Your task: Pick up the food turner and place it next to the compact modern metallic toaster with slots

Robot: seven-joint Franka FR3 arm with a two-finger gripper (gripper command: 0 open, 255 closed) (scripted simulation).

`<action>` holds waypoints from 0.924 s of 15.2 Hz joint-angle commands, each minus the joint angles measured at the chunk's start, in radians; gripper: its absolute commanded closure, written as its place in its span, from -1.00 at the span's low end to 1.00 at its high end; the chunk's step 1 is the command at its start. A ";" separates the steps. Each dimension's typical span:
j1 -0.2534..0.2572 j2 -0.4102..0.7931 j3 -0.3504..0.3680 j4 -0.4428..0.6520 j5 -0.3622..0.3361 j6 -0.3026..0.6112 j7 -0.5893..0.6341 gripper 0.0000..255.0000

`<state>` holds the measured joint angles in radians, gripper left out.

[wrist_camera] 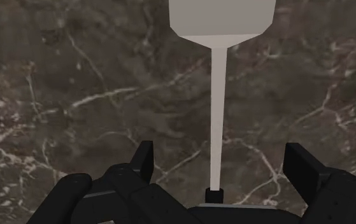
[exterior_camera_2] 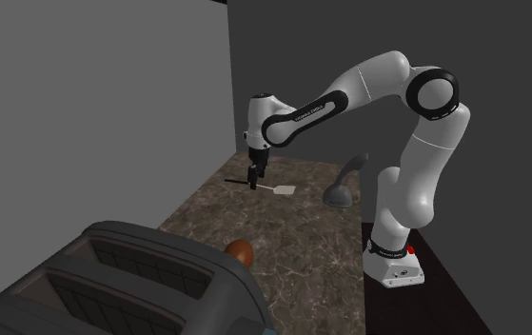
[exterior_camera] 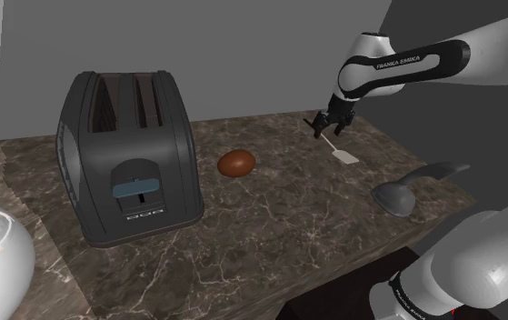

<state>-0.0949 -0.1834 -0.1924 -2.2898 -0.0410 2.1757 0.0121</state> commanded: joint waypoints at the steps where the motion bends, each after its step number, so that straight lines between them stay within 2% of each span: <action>1: 0.000 0.000 0.000 0.000 0.000 0.001 0.000 -1.00; 2: 0.000 0.000 0.000 0.000 0.000 0.000 0.000 -1.00; 3: 0.000 0.000 0.000 0.000 0.000 0.000 0.000 1.00; 12: 0.000 0.000 0.000 0.000 0.000 0.001 0.000 1.00; 14: 0.000 -0.011 0.001 0.017 -0.002 -0.027 0.001 1.00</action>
<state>-0.0947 -0.1897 -0.1915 -2.2798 -0.0418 2.1598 0.0131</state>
